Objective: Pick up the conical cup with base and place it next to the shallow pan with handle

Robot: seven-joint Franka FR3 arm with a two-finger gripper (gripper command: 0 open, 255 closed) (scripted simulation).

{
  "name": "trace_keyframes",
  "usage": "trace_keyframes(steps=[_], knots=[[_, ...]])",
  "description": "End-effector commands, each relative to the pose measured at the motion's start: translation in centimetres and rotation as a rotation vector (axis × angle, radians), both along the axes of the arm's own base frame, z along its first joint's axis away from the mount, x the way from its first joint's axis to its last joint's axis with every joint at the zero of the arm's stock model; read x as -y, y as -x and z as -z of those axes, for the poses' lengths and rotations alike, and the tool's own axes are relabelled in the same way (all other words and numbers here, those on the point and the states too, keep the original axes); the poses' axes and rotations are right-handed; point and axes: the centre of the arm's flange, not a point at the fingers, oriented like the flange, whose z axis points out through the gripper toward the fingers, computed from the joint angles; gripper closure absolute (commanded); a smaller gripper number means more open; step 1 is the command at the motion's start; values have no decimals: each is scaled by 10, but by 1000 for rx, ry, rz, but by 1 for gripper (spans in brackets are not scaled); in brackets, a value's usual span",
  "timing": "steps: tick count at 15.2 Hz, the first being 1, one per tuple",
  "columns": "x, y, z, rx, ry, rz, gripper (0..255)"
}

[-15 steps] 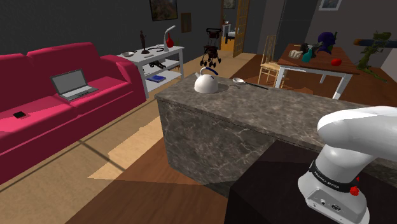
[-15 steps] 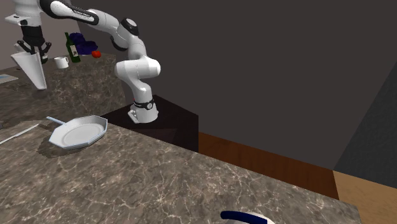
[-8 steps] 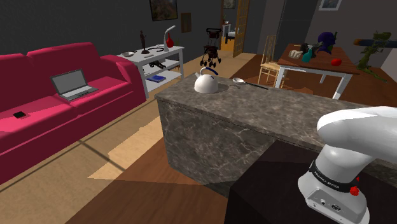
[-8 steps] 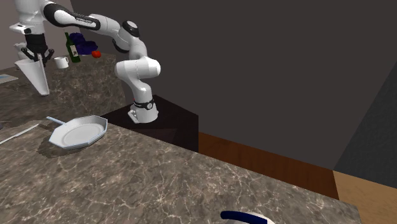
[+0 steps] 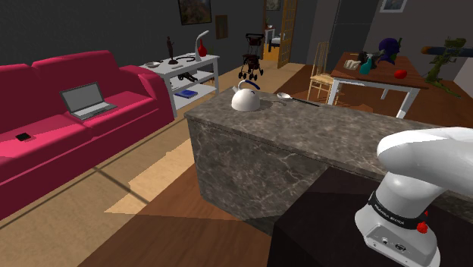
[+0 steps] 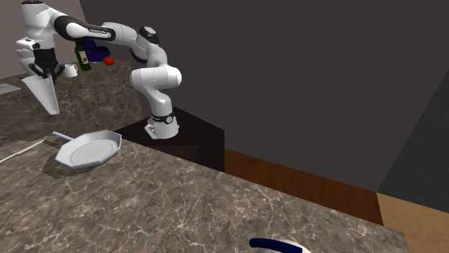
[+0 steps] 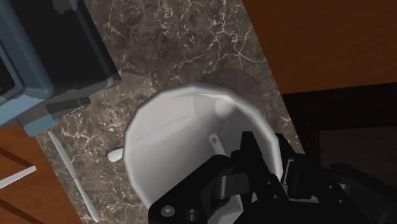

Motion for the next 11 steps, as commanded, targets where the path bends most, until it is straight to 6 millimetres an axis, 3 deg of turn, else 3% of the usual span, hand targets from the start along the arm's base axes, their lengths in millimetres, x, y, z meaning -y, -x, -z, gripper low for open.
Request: trace_keyframes(steps=[1,11], knots=[[-1,-1,11,0,1,0,255],[-1,-1,63,0,1,0,255]])
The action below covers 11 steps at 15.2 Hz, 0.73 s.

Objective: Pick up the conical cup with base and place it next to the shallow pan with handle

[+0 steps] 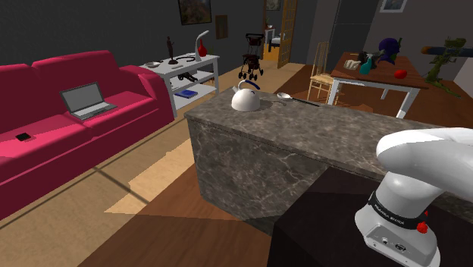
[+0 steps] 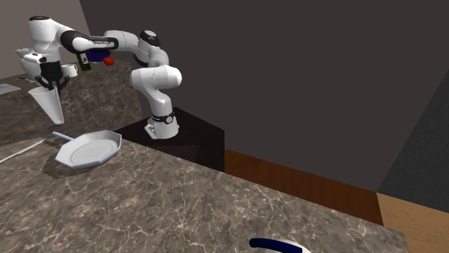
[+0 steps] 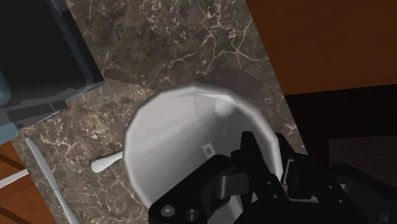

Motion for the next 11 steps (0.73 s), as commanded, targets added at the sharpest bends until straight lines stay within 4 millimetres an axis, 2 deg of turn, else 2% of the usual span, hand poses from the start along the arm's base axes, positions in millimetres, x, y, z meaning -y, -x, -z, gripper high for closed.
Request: trace_keyframes(steps=[1,2,9,10,11], knots=[[0,1,11,0,1,0,255],[0,1,18,0,1,0,255],[0,1,18,0,1,0,255],[0,1,18,0,1,0,0],[0,1,18,0,1,0,0]])
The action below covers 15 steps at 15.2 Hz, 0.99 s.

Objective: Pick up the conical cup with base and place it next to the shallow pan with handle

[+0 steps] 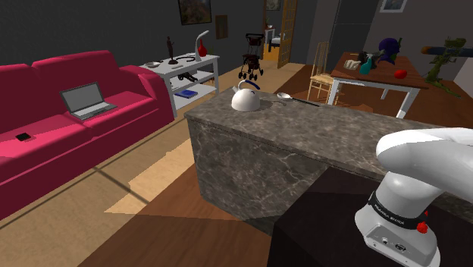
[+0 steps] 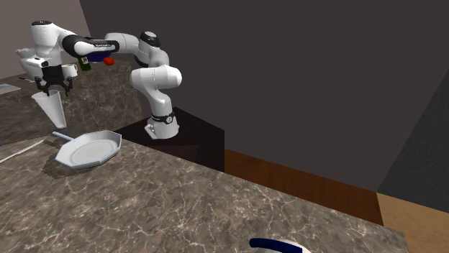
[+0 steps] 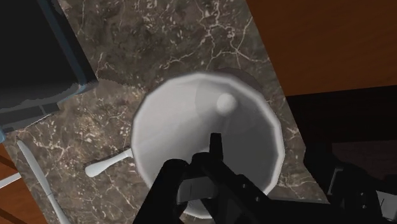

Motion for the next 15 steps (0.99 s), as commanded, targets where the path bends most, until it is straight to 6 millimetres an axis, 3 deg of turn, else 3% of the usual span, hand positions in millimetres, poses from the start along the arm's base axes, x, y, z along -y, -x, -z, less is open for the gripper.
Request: trace_keyframes(steps=[1,4,8,15], knots=[[0,0,0,0,0,0,0],[0,0,0,0,0,0,0],[-8,-7,-49,0,0,0,0],[-8,-7,-49,0,0,0,0]])
